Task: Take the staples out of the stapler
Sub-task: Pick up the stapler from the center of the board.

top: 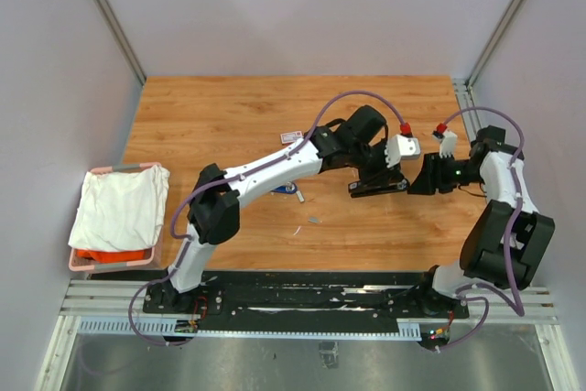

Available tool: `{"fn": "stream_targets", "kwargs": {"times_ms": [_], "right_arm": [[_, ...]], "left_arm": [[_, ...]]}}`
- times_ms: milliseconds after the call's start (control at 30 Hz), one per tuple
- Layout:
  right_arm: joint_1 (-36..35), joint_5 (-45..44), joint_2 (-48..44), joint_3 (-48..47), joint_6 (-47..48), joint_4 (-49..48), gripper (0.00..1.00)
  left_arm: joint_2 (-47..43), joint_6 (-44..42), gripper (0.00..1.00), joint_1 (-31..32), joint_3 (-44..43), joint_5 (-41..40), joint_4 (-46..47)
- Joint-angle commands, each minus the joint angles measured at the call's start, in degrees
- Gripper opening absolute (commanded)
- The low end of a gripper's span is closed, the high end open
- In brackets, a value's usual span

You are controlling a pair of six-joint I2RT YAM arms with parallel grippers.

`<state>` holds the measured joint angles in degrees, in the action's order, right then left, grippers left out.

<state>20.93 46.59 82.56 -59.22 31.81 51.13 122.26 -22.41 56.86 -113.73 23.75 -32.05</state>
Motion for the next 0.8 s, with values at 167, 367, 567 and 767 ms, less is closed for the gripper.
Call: {"fn": "stream_targets", "kwargs": {"times_ms": [167, 367, 567, 767], "right_arm": [[1.0, 14.3, 2.6, -8.6, -0.1, 12.5, 0.5], [1.8, 12.8, 1.3, -9.1, 2.7, 15.8, 0.51], [1.8, 17.5, 2.7, -10.0, 5.6, 20.8, 0.55], [1.6, 18.4, 3.8, -8.5, 3.6, 18.7, 0.56]], "left_arm": [[-4.7, -0.6, 0.0, -0.2, 2.0, 1.1, 1.9], [-4.7, -0.5, 0.0, -0.6, 2.1, 1.0, 2.2], [-4.5, -0.8, 0.0, -0.6, 1.8, 0.9, 2.0], [-4.4, -0.4, 0.0, -0.6, 1.5, 0.8, 2.1]]}}
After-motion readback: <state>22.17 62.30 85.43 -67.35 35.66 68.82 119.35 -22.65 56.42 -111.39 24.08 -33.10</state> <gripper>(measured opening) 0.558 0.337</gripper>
